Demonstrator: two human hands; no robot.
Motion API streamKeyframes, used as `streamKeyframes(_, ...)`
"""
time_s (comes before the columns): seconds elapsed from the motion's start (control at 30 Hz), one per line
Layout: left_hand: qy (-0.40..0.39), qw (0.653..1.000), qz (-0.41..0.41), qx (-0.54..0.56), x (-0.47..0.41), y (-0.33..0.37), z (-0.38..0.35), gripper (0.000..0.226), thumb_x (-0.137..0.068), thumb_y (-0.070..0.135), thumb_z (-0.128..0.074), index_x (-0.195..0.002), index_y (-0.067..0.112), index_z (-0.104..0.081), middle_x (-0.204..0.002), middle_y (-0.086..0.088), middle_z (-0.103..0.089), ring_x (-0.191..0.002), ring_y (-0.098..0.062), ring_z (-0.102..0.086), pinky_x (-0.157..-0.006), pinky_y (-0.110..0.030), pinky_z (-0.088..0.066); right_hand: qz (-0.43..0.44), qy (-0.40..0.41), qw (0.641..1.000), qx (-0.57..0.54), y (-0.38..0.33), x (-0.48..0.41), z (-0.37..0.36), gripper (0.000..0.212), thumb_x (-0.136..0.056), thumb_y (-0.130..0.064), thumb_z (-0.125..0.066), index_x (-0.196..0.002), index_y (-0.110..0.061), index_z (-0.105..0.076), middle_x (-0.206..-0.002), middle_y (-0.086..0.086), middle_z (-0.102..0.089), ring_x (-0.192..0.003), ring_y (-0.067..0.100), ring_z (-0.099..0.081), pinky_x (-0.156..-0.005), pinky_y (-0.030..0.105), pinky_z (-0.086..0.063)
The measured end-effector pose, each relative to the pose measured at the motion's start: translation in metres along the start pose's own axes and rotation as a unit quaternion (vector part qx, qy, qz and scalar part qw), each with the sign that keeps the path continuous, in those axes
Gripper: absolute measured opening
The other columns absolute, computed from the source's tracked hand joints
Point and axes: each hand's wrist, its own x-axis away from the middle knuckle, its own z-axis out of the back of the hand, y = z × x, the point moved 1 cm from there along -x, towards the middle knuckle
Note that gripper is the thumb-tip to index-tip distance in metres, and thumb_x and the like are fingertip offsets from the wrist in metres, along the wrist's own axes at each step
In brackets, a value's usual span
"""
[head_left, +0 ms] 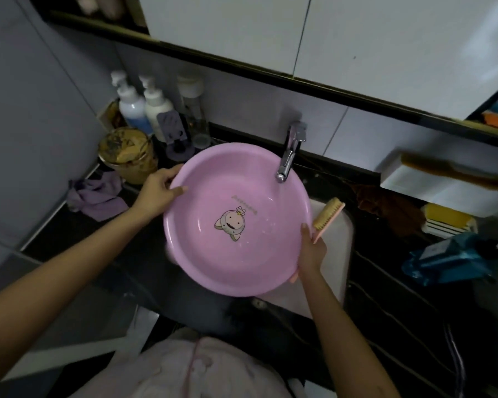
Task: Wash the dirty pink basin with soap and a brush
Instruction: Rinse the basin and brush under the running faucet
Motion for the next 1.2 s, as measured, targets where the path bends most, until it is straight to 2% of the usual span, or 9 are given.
streamKeyframes(0.13, -0.026, 0.999, 0.021, 0.021, 0.002, -0.013, -0.026, 0.075, -0.072, 0.048, -0.058, -0.135, 0.009, -0.049, -0.125, -0.009, -0.057, -0.112, -0.021, -0.053, -0.096, -0.033, -0.040, 0.017, 0.000, 1.000, -0.002, -0.010, 0.006, 0.027, 0.027, -0.088, -0.033, -0.064, -0.106, -0.014, -0.059, -0.091, 0.000, -0.064, -0.078, 0.011, -0.060, -0.063, 0.023, -0.047)
streamKeyframes(0.3, -0.076, 0.995, 0.062, 0.012, -0.001, -0.014, -0.078, 0.050, -0.085, 0.005, -0.064, -0.133, 0.003, -0.050, -0.128, -0.013, -0.056, -0.107, -0.021, -0.053, -0.084, -0.020, -0.036, 0.036, 0.019, 0.998, -0.046, -0.047, 0.021, 0.067, 0.040, -0.084, -0.027, -0.069, -0.119, -0.011, -0.058, -0.101, 0.004, -0.066, -0.089, 0.019, -0.065, -0.072, 0.030, -0.052)
streamKeyframes(0.57, -0.162, 0.985, 0.064, 0.018, -0.024, 0.015, -0.175, 0.038, -0.086, -0.001, -0.055, -0.124, 0.002, -0.056, -0.118, -0.019, -0.063, -0.107, -0.034, -0.059, -0.084, -0.027, -0.042, 0.136, 0.066, 0.988, -0.034, -0.118, 0.056, 0.102, 0.005, -0.090, -0.017, -0.061, -0.094, -0.015, -0.059, -0.082, -0.004, -0.059, -0.070, 0.005, -0.057, -0.049, 0.011, -0.045)
streamKeyframes(0.63, -0.152, 0.988, 0.039, 0.010, -0.031, 0.025, -0.194, 0.039, -0.089, 0.001, -0.053, -0.128, 0.000, -0.051, -0.122, -0.022, -0.057, -0.113, -0.036, -0.055, -0.087, -0.027, -0.040, 0.162, 0.085, 0.982, -0.041, -0.123, 0.065, 0.101, 0.004, -0.090, -0.016, -0.061, -0.086, -0.018, -0.060, -0.079, -0.005, -0.060, -0.069, 0.003, -0.057, -0.048, 0.006, -0.044)
streamKeyframes(0.73, -0.092, 0.994, 0.044, -0.025, -0.038, 0.041, -0.217, 0.055, -0.096, 0.010, -0.045, -0.147, 0.006, -0.023, -0.144, -0.021, -0.036, -0.126, -0.034, -0.043, -0.100, -0.037, -0.037, 0.186, 0.123, 0.972, -0.077, -0.117, 0.077, 0.095, 0.013, -0.090, -0.016, -0.061, -0.082, -0.026, -0.061, -0.076, -0.010, -0.062, -0.064, -0.001, -0.062, -0.054, 0.008, -0.048)
streamKeyframes(0.87, -0.013, 0.994, -0.010, -0.112, -0.039, 0.056, -0.242, 0.061, -0.097, 0.011, -0.040, -0.150, 0.008, -0.010, -0.155, -0.018, -0.017, -0.136, -0.032, -0.030, -0.110, -0.044, -0.028, 0.208, 0.192, 0.948, -0.144, -0.098, 0.090, 0.090, 0.012, -0.089, -0.012, -0.062, -0.091, -0.025, -0.064, -0.084, -0.008, -0.067, -0.073, -0.001, -0.066, -0.067, 0.015, -0.053)
streamKeyframes(0.97, -0.055, 0.970, -0.073, -0.226, -0.024, 0.051, -0.268, 0.065, -0.098, 0.015, -0.029, -0.144, 0.004, 0.015, -0.157, -0.018, 0.003, -0.146, -0.029, -0.002, -0.119, -0.042, -0.001, 0.240, 0.233, 0.931, -0.145, -0.078, 0.097, 0.082, 0.018, -0.088, -0.009, -0.064, -0.088, -0.026, -0.066, -0.082, -0.010, -0.067, -0.077, 0.002, -0.065, -0.074, 0.019, -0.053)
streamKeyframes(1.03, -0.108, 0.950, -0.112, -0.272, -0.005, 0.050, -0.279, 0.068, -0.096, 0.016, -0.029, -0.145, 0.004, 0.016, -0.157, -0.015, 0.009, -0.146, -0.028, 0.004, -0.116, -0.041, 0.008, 0.257, 0.235, 0.928, -0.133, -0.064, 0.102, 0.077, 0.024, -0.085, -0.011, -0.064, -0.070, -0.030, -0.069, -0.068, -0.014, -0.065, -0.071, 0.001, -0.062, -0.070, 0.020, -0.051)
streamKeyframes(1.2, -0.361, 0.894, -0.095, -0.247, 0.063, 0.057, -0.289, 0.065, -0.099, 0.025, -0.029, -0.148, 0.004, 0.007, -0.158, -0.016, 0.008, -0.145, -0.030, 0.006, -0.116, -0.042, 0.006, 0.282, 0.262, 0.918, -0.100, -0.035, 0.115, 0.067, 0.029, -0.088, 0.003, -0.058, -0.067, -0.017, -0.055, -0.057, -0.019, -0.061, -0.059, -0.008, -0.056, -0.062, 0.013, -0.048)
